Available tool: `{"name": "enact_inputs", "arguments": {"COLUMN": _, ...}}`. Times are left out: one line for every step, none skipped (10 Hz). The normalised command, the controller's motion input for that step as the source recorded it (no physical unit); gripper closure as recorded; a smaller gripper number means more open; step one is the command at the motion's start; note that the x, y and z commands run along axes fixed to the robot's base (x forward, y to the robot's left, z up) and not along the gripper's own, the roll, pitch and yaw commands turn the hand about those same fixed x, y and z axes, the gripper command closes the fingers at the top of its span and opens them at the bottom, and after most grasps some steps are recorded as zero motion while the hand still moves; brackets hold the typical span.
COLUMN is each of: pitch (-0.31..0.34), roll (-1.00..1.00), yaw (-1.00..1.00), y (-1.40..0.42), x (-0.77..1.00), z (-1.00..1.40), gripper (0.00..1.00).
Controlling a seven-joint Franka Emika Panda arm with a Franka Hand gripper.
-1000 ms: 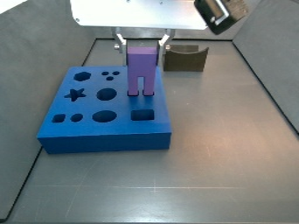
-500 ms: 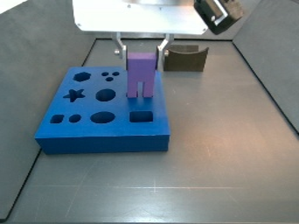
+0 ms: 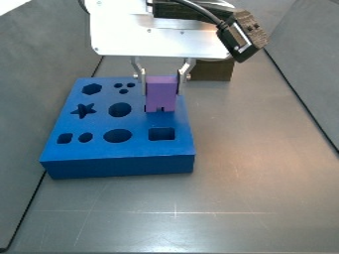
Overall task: Pick up the double-square object. Move to above the board. Insert the double-square object.
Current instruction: Insert the double-square object.
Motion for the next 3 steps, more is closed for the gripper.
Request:
{"name": "enact_inputs", "arguments": {"pitch": -0.017, "roll": -0.06, "yaw": 0.0, "y": 0.0, "x": 0.0, "z": -0.05, "gripper": 1.0}}
{"name": "enact_inputs", "arguments": {"pitch": -0.006, "roll": -0.01, "yaw": 0.0, "y": 0.0, "x": 0.0, "z": 0.0, "gripper": 1.0}}
{"name": "enact_inputs", "arguments": {"pitch": 0.0, "roll": 0.0, "yaw": 0.0, "y": 0.0, "x": 0.0, "z": 0.0, "gripper": 1.0}}
